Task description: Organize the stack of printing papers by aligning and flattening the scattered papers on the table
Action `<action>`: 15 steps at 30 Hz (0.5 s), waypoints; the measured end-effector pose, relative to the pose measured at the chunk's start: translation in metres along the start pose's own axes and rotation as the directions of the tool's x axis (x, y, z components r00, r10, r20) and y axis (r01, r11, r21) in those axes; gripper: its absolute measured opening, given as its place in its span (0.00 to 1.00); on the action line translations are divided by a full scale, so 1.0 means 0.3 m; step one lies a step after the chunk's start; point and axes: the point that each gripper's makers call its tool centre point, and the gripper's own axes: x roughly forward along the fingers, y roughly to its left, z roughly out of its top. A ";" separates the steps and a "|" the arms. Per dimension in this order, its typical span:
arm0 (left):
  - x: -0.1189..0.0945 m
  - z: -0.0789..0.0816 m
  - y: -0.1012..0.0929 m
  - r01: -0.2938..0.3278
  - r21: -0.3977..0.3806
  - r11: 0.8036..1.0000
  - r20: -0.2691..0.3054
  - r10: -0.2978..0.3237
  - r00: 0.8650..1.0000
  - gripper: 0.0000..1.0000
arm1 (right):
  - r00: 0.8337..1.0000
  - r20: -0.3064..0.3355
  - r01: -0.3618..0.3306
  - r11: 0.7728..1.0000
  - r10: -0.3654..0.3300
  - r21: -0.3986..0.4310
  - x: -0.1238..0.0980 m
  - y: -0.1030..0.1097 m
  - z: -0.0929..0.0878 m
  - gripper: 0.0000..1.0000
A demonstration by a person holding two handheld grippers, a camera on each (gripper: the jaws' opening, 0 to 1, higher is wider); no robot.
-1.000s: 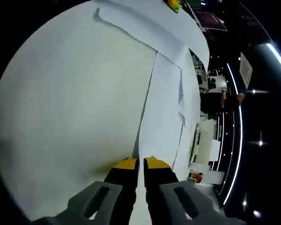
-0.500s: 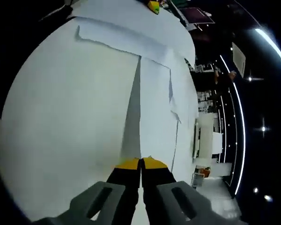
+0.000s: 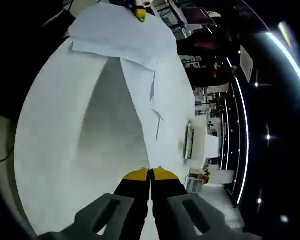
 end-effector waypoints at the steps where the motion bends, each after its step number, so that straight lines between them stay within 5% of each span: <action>1: 0.000 0.000 0.000 -0.001 0.001 1.000 0.000 0.001 1.000 0.06 | 1.000 -0.008 0.010 1.000 -0.010 -0.015 -0.018 -0.022 -0.008 0.00; 15: -0.001 0.002 0.012 -0.011 0.011 1.000 -0.001 0.011 1.000 0.06 | 0.993 -0.042 0.100 0.978 -0.110 -0.180 -0.253 -0.325 -0.046 0.00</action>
